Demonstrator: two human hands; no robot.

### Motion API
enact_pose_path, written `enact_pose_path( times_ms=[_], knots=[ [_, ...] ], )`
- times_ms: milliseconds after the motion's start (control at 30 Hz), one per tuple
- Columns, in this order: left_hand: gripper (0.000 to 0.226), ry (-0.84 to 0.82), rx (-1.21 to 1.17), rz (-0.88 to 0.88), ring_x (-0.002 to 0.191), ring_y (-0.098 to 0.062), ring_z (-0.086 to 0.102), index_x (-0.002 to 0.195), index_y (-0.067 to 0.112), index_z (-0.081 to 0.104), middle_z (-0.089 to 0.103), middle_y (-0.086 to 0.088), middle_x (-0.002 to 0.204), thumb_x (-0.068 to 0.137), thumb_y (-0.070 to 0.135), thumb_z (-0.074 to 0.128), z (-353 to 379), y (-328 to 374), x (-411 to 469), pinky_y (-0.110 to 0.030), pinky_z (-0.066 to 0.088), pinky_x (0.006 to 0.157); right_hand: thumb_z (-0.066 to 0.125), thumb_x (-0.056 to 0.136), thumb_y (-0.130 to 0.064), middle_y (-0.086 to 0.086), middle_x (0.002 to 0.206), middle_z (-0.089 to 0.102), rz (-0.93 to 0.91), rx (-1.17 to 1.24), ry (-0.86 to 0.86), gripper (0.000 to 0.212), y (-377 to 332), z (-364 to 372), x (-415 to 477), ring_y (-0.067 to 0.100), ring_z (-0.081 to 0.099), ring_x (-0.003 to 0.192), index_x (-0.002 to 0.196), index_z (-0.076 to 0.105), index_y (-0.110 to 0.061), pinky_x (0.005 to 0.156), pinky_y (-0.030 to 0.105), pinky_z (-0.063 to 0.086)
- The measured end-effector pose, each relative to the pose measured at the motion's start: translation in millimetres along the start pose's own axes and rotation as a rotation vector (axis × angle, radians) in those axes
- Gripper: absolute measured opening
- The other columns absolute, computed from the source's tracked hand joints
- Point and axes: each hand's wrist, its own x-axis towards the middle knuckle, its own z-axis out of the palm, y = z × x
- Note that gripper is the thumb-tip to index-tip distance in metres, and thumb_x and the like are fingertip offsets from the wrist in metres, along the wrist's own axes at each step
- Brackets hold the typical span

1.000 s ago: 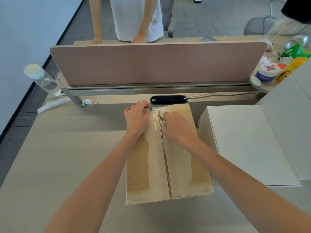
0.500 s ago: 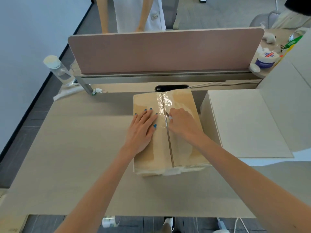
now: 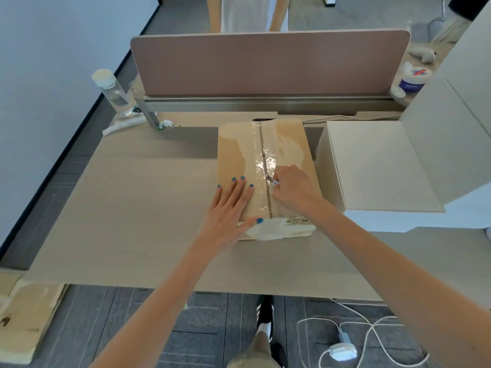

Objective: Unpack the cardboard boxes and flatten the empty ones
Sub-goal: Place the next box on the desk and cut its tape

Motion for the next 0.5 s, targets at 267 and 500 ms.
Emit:
enact_pose_path(
  times_ms=[267, 500],
  knots=[
    [0.083, 0.082, 0.119, 0.002, 0.142, -0.033, 0.039, 0.147, 0.013, 0.045, 0.041, -0.012, 0.154, 0.096, 0.071, 0.013, 8, 4, -1, -0.053, 0.035, 0.113, 0.050, 0.079, -0.004, 0.012, 0.099, 0.059, -0.011, 0.062, -0.021, 0.020, 9, 10, -31, 0.029, 0.056, 0.087, 0.096, 0.060, -0.005, 0.066, 0.028, 0.036],
    [0.085, 0.085, 0.170, -0.020, 0.139, -0.032, 0.044, 0.146, 0.015, 0.048, 0.044, -0.012, 0.152, 0.096, 0.072, 0.010, 10, -1, 9, -0.052, 0.038, 0.111, 0.051, 0.080, -0.003, 0.012, 0.104, 0.057, -0.016, 0.048, -0.019, 0.025, 7, 14, -49, 0.030, 0.057, 0.092, 0.104, 0.059, -0.003, 0.070, 0.030, 0.043]
  ],
)
